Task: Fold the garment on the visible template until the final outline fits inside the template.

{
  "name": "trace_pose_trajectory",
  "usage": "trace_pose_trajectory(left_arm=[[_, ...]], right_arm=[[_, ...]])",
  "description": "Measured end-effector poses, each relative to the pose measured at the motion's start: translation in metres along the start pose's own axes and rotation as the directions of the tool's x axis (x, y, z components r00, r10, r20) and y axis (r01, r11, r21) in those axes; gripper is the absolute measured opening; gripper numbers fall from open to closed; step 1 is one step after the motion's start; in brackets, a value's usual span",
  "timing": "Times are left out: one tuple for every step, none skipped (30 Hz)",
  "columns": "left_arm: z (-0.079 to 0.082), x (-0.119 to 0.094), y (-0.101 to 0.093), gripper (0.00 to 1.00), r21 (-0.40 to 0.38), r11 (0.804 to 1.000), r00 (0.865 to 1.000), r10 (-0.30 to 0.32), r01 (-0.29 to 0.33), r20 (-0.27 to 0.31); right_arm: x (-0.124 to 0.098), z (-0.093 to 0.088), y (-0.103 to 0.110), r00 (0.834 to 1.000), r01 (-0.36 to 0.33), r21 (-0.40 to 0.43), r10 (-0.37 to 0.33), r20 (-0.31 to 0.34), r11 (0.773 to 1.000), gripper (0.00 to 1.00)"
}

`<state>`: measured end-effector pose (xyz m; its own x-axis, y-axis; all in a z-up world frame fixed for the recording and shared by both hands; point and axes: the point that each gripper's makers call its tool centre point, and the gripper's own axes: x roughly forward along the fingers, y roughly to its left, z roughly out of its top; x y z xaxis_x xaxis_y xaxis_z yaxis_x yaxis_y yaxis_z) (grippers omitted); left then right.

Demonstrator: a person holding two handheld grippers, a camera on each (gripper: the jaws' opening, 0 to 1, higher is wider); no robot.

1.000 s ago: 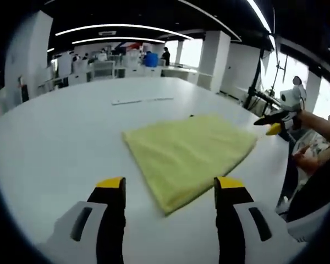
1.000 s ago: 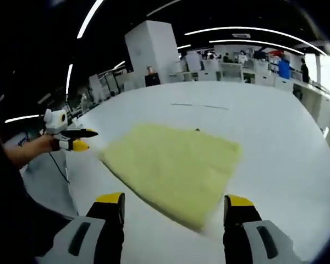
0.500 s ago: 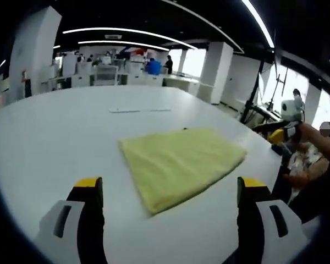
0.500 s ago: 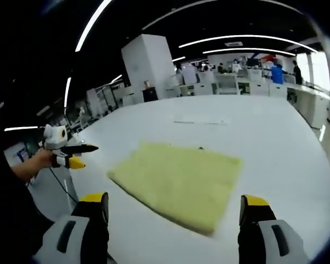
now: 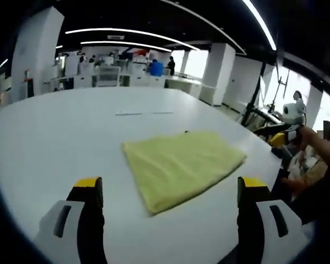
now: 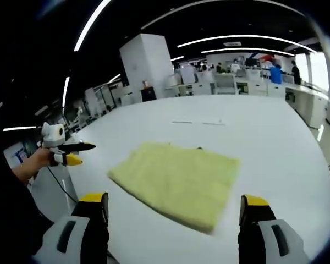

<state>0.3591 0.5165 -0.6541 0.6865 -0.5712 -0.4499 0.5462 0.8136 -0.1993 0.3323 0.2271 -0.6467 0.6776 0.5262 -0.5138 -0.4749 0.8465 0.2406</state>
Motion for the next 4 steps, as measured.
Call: trace_pose_trajectory(left_arm=[[-0.0011,-0.0004,0.0002,0.99,0.004,1.0,1.0,0.004,-0.004,-0.005],[-0.0013,-0.0008,-0.0001,0.99,0.003,1.0,1.0,0.004,-0.004,-0.004],[-0.0008,-0.001,-0.0005,0.99,0.001,1.0,1.0,0.002,-0.002,0.001],[-0.0005,-0.0012,-0.0006,0.99,-0.005,1.0,1.0,0.003,-0.003,0.004]], right_arm=[[0.0,-0.0007,0.0001,1.0,0.0,0.002,0.0,-0.003,1.0,0.99],[-0.0002,-0.0017,0.0001,1.0,0.001,0.003,-0.001,-0.008,1.0,0.99],[-0.0006,-0.0021,0.0,1.0,0.002,0.002,-0.002,-0.01,1.0,0.99],[-0.001,-0.002,-0.0002,1.0,0.003,0.002,-0.003,-0.009,1.0,0.99]])
